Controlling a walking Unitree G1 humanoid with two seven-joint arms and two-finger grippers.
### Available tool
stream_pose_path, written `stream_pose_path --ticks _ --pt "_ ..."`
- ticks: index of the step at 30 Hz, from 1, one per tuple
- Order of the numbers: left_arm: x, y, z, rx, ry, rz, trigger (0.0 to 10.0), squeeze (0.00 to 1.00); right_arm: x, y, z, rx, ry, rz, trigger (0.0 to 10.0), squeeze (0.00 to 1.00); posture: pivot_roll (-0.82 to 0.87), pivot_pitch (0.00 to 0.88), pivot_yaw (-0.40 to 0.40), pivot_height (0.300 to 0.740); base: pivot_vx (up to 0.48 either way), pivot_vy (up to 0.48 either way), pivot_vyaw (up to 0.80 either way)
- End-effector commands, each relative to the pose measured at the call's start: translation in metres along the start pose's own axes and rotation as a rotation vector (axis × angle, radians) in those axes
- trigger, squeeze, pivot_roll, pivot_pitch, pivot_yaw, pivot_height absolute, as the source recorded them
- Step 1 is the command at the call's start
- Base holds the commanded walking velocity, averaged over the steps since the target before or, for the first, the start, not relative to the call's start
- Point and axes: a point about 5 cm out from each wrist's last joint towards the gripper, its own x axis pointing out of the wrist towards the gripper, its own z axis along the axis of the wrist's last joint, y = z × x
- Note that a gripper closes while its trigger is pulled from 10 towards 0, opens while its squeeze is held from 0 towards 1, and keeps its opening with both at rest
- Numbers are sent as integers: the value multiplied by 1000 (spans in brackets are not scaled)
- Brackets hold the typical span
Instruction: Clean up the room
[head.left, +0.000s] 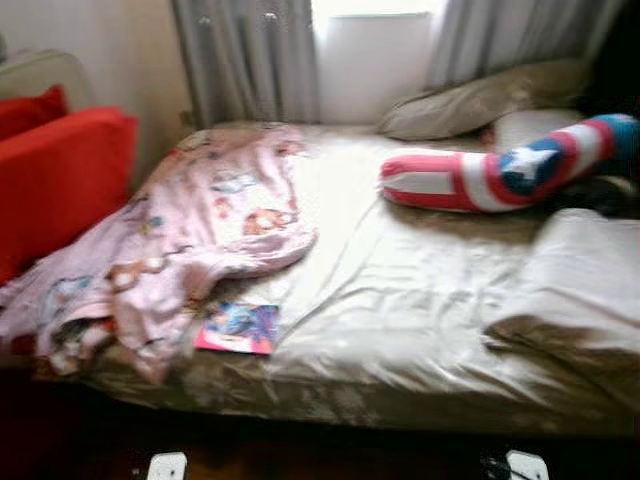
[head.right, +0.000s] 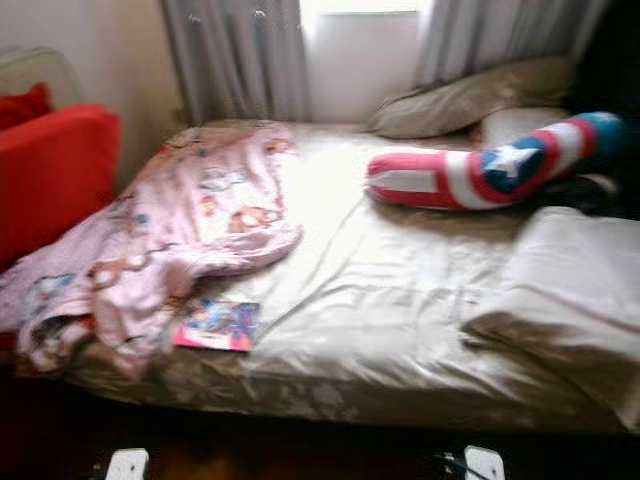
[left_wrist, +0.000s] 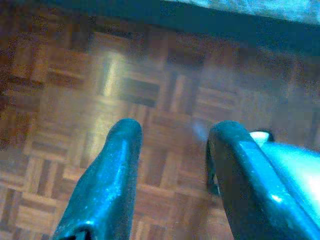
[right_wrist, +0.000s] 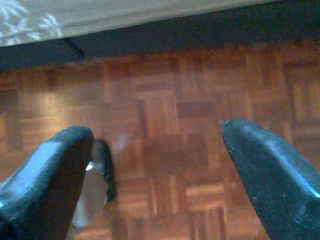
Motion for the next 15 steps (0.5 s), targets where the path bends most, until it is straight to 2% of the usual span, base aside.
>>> stream_pose_path --ticks 1,11,15 --pt "1 -1 4 15 -9 -3 10000 0 -1 -4 0 8 -8 -10 10000 0 9 0 3 740 0 -307 0" --pt "1 -5 4 20 -12 -11 10000 0 -1 -3 2 42 -26 -16 10000 0 -5 0 8 740 0 -307 0" --pt "5 -20 12 20 -24 -28 10000 0 -1 -4 2 42 -25 -22 10000 0 -5 0 10 740 0 -308 0"
